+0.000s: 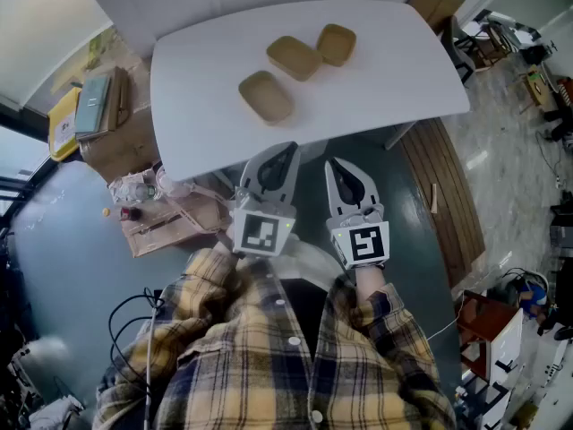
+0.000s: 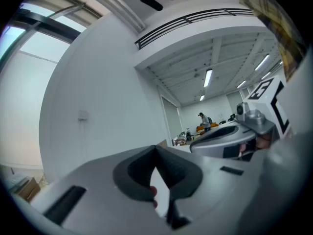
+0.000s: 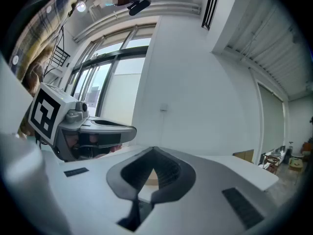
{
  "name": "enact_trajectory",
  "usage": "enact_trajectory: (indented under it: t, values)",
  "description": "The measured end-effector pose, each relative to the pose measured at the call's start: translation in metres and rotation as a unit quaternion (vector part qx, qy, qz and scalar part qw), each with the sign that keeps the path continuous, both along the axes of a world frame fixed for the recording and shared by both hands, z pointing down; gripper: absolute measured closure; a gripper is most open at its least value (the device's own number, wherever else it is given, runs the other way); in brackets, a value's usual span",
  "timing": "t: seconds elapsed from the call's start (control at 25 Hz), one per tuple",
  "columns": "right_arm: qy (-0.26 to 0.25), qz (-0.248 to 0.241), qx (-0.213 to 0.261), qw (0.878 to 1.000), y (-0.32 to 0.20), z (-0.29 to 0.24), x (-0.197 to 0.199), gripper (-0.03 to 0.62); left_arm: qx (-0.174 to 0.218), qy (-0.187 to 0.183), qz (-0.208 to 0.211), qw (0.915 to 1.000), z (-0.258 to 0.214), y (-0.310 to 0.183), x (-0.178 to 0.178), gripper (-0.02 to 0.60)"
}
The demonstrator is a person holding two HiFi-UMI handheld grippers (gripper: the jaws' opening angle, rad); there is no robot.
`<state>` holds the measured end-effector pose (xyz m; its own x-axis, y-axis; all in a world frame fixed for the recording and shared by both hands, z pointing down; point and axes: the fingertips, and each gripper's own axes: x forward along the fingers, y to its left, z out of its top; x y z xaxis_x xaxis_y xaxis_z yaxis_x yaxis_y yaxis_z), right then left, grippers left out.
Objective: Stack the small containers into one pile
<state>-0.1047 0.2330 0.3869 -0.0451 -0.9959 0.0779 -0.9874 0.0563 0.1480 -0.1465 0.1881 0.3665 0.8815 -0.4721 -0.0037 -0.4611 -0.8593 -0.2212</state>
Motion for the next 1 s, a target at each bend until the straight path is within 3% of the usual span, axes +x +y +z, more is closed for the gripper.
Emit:
enact_trajectory:
  t: [1.0]
  values:
    - [-0.011,-0.018,0.017,1.0,0.024,-0.006,0.003,0.579,0.004,0.005,-0.027,0.9996,-0.008,0.019,0.0,0.565]
